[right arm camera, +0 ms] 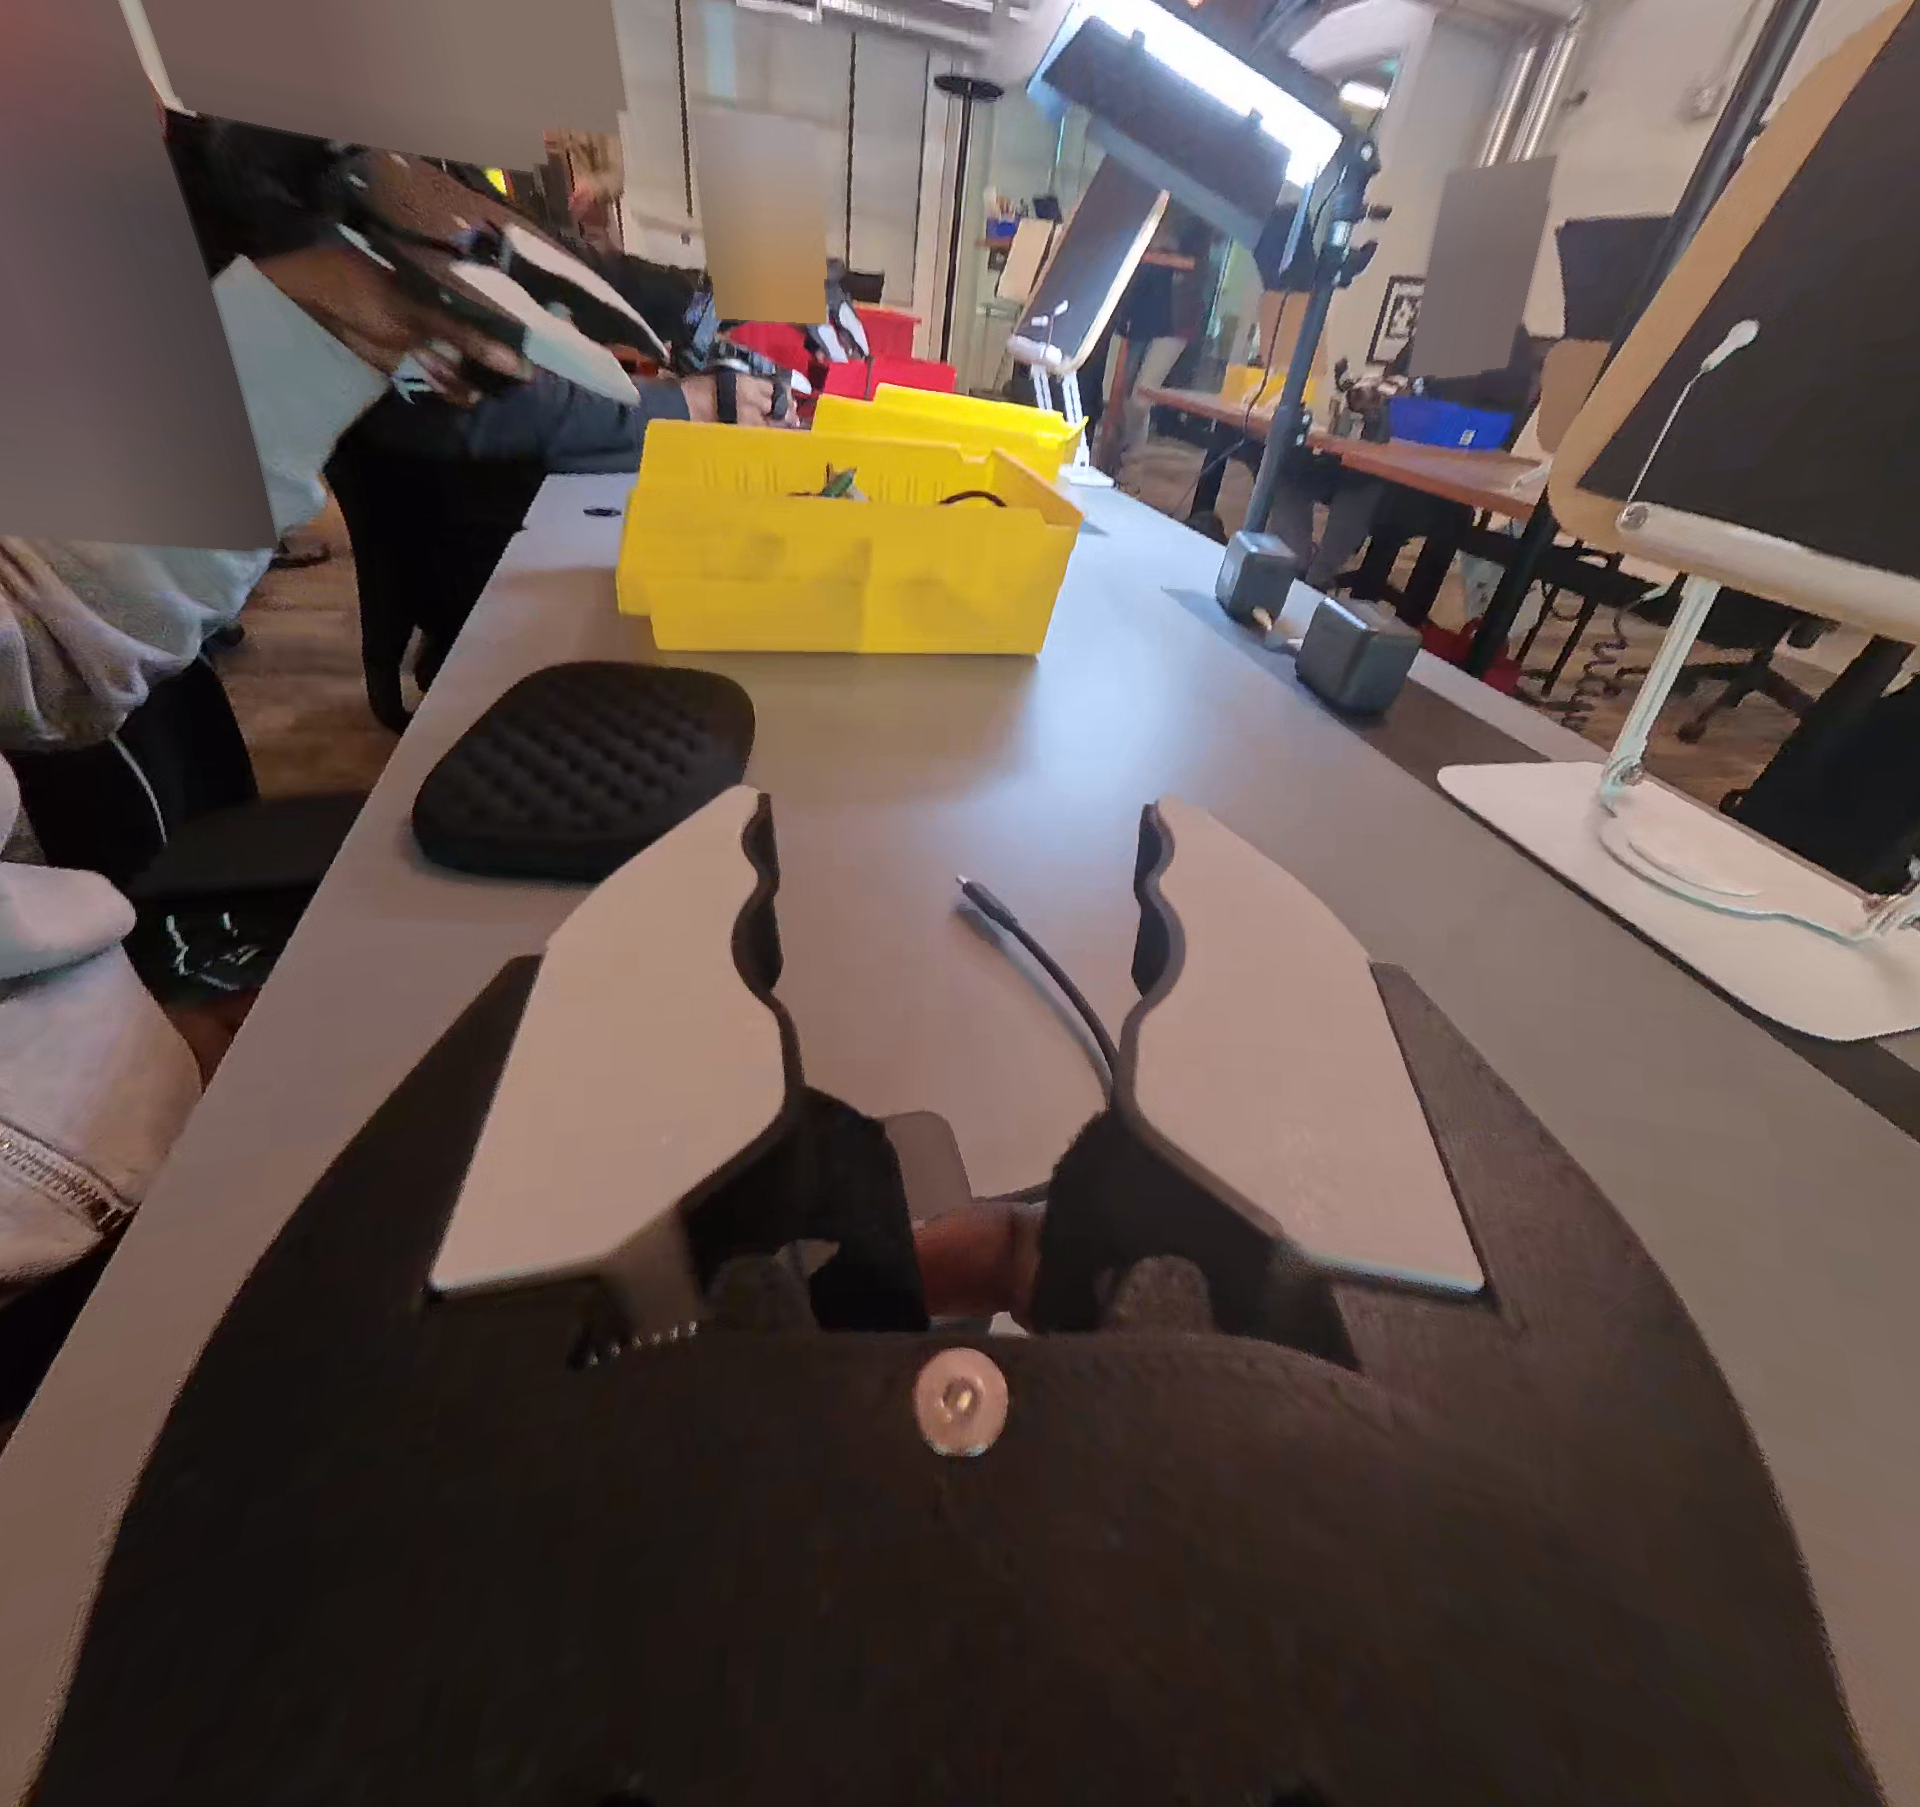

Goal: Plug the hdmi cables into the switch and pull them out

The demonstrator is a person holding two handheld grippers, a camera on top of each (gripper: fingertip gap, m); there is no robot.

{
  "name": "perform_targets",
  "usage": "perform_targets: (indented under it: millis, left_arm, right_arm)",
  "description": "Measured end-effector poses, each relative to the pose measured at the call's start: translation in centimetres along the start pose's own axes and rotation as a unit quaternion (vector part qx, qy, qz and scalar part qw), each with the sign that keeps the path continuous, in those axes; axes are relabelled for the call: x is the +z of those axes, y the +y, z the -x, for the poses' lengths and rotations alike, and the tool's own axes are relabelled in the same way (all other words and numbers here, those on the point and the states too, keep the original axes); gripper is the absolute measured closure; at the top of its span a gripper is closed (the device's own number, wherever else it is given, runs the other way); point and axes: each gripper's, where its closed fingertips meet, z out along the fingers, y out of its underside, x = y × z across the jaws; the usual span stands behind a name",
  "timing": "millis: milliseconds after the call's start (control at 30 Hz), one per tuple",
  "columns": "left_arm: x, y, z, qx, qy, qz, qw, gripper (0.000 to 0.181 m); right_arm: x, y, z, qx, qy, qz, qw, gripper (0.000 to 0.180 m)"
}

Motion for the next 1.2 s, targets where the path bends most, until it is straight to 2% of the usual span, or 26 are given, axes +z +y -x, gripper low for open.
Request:
perform_targets:
  millis: [67,200,333,500,567,667,800,967,1067,1200]
  left_arm:
    - [2.1,1.2,1.5,0.013,-0.012,0.058,0.998,0.133]
    - [6.0,3.4,5.5,0.113,-0.091,0.134,0.980,0.138]
    - [9.1,5.6,6.4,0.140,-0.061,0.166,0.974,0.145]
    - [11.3,7.2,7.6,0.180,-0.081,0.186,0.963,0.153]
    - [11.6,7.3,8.5,0.201,-0.113,0.186,0.955,0.168]
    - [10.5,6.6,9.1,0.200,-0.140,0.178,0.953,0.171]
    - [7.0,2.7,9.9,0.174,-0.204,0.102,0.958,0.174]
    - [0.8,-4.5,9.3,0.127,-0.280,-0.052,0.950,0.174]
    - [-1.3,-8.3,5.7,0.105,-0.266,-0.144,0.948,0.174]
    - [-0.7,-11.2,-1.5,0.090,-0.217,-0.210,0.949,0.175]
  right_arm:
    - [0.1,0.1,0.1,-0.003,0.005,-0.004,1.000,0.115]
    - [0.5,1.2,0.6,-0.013,-0.002,0.019,1.000,0.116]
    - [0.8,1.8,0.9,-0.014,-0.008,0.035,0.999,0.117]
    - [0.9,1.8,0.9,-0.014,-0.007,0.034,0.999,0.118]
    - [0.9,1.9,0.8,-0.016,-0.005,0.036,0.999,0.119]
    - [1.0,2.2,0.8,-0.024,-0.001,0.044,0.999,0.121]
    - [1.2,2.5,1.0,-0.025,-0.005,0.052,0.998,0.121]
    - [1.6,1.9,0.9,-0.051,0.015,0.052,0.997,0.122]
    - [2.1,-0.6,1.4,-0.082,0.040,0.022,0.996,0.134]
    - [4.3,-5.0,4.1,-0.133,0.050,-0.040,0.989,0.141]
